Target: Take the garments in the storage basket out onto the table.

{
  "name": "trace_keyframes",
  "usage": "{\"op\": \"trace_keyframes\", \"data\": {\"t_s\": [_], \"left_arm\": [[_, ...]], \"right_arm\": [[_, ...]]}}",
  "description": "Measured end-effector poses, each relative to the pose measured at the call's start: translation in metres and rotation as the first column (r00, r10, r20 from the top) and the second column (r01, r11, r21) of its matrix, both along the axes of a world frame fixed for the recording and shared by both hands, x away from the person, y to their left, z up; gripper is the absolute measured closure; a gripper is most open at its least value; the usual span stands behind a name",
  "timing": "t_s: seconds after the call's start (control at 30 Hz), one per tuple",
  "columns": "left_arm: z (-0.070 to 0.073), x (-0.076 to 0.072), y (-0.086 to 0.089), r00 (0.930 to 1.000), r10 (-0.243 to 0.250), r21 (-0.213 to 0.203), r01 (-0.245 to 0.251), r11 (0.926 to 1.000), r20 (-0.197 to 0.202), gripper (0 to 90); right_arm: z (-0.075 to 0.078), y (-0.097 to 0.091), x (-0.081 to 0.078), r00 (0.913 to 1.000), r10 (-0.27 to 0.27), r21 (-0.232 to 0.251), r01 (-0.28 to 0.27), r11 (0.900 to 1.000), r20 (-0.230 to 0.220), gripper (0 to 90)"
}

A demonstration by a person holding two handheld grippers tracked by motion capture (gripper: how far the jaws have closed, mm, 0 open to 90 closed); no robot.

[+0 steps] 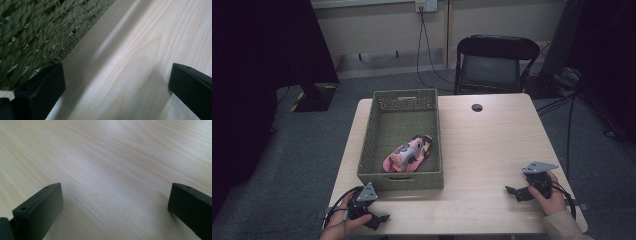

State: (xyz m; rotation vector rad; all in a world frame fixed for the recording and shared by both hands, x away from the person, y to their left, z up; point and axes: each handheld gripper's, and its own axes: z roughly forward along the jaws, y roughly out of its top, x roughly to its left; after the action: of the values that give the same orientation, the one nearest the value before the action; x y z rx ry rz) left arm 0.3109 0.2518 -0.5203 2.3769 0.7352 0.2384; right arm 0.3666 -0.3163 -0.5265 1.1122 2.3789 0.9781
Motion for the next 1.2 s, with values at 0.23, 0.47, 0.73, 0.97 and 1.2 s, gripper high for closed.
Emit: {"op": "trace_keyframes", "data": {"t_s": [0.23, 0.47, 0.73, 0.97, 1.2], "left_arm": [[0.003, -0.001, 0.003, 0.9997, 0.007, 0.014, -0.007, 0.9999, -0.022, 0.9], [0.011, -0.003, 0.003, 0.999, 0.001, 0.001, -0.001, 1.0, -0.045, 3.6], [0.03, -0.005, 0.001, 0.9991, -0.002, -0.061, 0.0, 0.9981, -0.042, 3.3], [0.042, -0.005, -0.002, 0.9987, 0.012, -0.08, -0.016, 0.9967, -0.049, 3.1], [0.054, -0.007, -0.002, 0.9987, 0.028, -0.11, -0.032, 0.9934, -0.043, 4.4]], "right_arm": [[0.0, 0.0, 0.0, 1.0, 0.0, 0.0, 0.0, 1.0, 0.0, 0.0], [0.0, 0.0, 0.0, 1.0, 0.0, 0.0, 0.0, 1.0, 0.0, 0.0], [0.0, 0.0, 0.0, 1.0, 0.0, 0.0, 0.0, 1.0, 0.0, 0.0], [0.0, 0.0, 0.0, 1.0, 0.0, 0.0, 0.0, 1.0, 0.0, 0.0], [0.0, 0.0, 0.0, 1.0, 0.0, 0.0, 0.0, 1.0, 0.0, 0.0]]}}
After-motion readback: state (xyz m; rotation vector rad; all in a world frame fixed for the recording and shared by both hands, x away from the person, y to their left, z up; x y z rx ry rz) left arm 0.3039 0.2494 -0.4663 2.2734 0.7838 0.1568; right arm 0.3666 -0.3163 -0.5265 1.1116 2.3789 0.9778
